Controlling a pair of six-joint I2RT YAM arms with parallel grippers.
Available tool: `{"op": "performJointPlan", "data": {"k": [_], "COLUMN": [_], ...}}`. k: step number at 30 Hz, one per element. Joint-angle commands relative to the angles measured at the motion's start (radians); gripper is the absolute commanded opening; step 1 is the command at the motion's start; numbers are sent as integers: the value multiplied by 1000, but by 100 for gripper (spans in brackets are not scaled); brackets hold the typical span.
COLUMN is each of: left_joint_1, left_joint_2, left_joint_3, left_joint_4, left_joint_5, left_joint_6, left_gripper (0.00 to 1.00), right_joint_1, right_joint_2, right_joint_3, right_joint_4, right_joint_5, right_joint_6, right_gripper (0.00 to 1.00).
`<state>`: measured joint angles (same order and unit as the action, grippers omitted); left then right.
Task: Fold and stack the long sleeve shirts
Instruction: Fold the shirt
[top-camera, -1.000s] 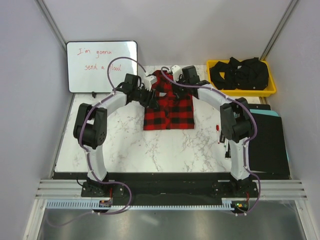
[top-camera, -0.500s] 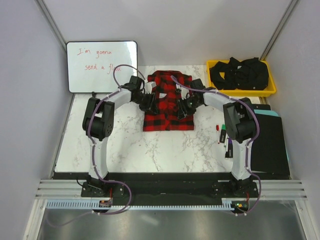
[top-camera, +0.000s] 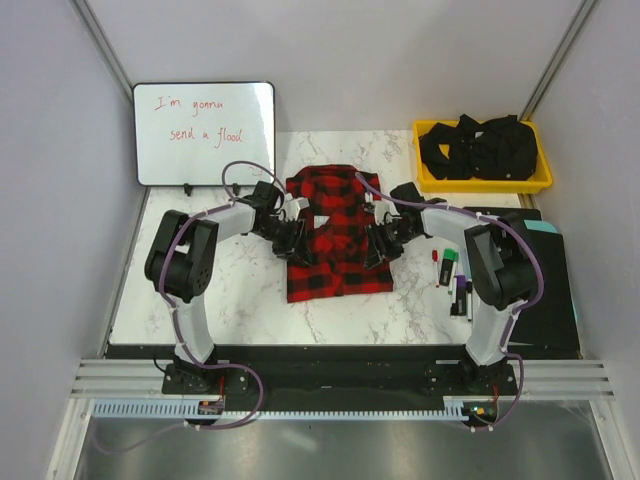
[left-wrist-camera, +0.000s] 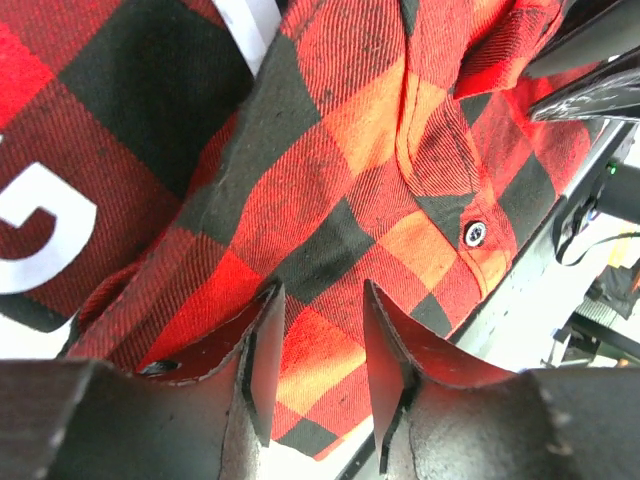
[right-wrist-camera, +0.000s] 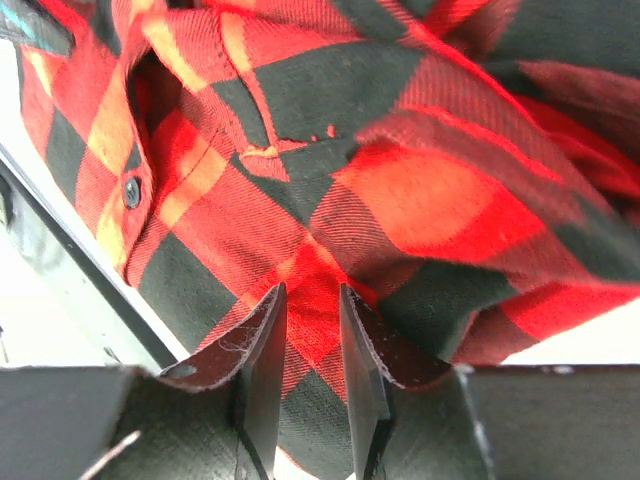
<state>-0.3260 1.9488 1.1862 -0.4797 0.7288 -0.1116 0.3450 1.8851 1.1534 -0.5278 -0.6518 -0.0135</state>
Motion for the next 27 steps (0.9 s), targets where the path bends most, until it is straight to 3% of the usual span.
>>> {"op": "performJointPlan", "data": {"k": [1, 17, 21, 27], "left_joint_1": [-4, -4, -4, -4], "left_joint_2": [-51, -82, -181, -202], "left_joint_3": [-14, 23, -65, -56], "left_joint_4": [-2, 71, 222, 256], "left_joint_5": [-2, 38, 37, -19], "left_joint_6": [10, 27, 15, 7], "left_gripper": [45, 48, 54, 55], "right_joint_1": [12, 38, 37, 35], "right_joint_2": [-64, 75, 95, 114], "right_joint_3": [-32, 152, 184, 212], "right_joint_4": [161, 426, 442, 396], "right_joint_5": [46, 147, 173, 196], "right_joint_6": [128, 279, 294, 261], "right_gripper": [36, 39, 40, 38]}}
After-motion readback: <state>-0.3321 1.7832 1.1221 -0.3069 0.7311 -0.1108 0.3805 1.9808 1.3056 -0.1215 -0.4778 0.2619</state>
